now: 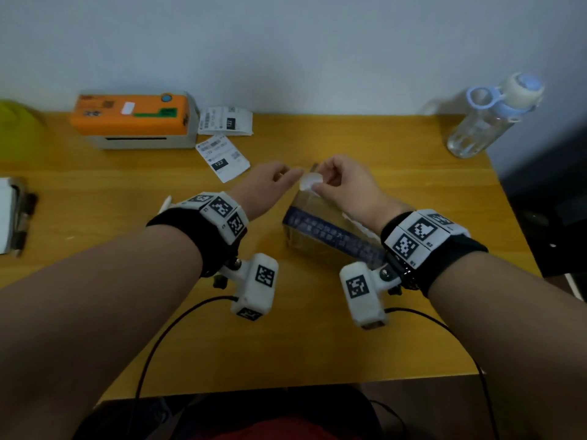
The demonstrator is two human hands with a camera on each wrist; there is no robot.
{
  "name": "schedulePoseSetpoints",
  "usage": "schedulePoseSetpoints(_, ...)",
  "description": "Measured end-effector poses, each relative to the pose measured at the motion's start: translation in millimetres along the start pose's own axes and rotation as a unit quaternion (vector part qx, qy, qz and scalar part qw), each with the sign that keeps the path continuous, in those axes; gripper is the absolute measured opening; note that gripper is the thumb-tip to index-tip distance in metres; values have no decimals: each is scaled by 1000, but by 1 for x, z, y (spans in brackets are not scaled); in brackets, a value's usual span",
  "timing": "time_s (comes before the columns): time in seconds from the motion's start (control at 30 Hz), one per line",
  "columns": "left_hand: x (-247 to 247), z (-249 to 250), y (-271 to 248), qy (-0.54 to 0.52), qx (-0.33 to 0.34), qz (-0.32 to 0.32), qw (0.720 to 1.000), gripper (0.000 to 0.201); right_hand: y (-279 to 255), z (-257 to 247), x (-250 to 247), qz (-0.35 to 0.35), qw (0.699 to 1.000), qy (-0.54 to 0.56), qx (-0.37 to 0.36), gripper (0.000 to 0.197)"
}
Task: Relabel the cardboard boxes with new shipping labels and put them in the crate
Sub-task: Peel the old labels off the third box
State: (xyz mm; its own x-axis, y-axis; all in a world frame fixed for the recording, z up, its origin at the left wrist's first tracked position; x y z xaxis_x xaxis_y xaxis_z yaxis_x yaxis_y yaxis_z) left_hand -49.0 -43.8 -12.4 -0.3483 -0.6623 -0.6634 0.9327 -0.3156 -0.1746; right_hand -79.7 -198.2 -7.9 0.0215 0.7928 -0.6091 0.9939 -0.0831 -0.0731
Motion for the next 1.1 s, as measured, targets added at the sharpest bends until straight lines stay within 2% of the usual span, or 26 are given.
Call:
schedulePoseSetpoints(0.2,-36,-51,-25,-14,-34,21,999,14,3,-37,63,-82,995,1,-52,18)
schedulePoseSetpoints(0.47,-59,-128,-53,8,-134,91,987,19,-5,-59,135,-197,974,-74,-89,39)
schedulePoseSetpoints(0.63,-46,-155,-49,90,-182,85,976,28,-3,-47,143,-205,973,-92,-52,45)
schedulePoseSetpoints(0.77,-31,-163,-40,156,-215,26,964,37,1,-47,138,-195,968,-133,-83,40)
schedulePoseSetpoints(0.87,-27,-165,-32,211,-227,-21,951,24,5,-49,137,-182,967,-144,-106,35)
schedulePoseSetpoints(0.9,-27,-167,-30,223,-234,-24,946,27,6,-49,137,-178,967,-144,-110,34)
schedulePoseSetpoints(1.0,-28,-170,-30,241,-243,7,940,37,8,-49,135,-168,968,-145,-113,33)
schedulePoseSetpoints(1.1,-35,-165,-33,202,-245,51,947,52,9,-50,128,-157,971,-143,-108,33)
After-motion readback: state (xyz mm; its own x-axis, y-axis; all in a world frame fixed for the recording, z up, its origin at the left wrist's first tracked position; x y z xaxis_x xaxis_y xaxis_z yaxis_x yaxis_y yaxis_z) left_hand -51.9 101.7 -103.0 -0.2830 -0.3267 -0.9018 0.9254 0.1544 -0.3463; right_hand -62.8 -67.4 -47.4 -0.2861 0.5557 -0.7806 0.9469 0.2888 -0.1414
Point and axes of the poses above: each hand's wrist, its own y-axis towards the middle knuckle, its own x-axis out of the palm, z = x × y, the point moved 4 cm from there along y, towards the middle knuckle, and after that the axes turned 5 degrees about z, right-handed, at the moved point
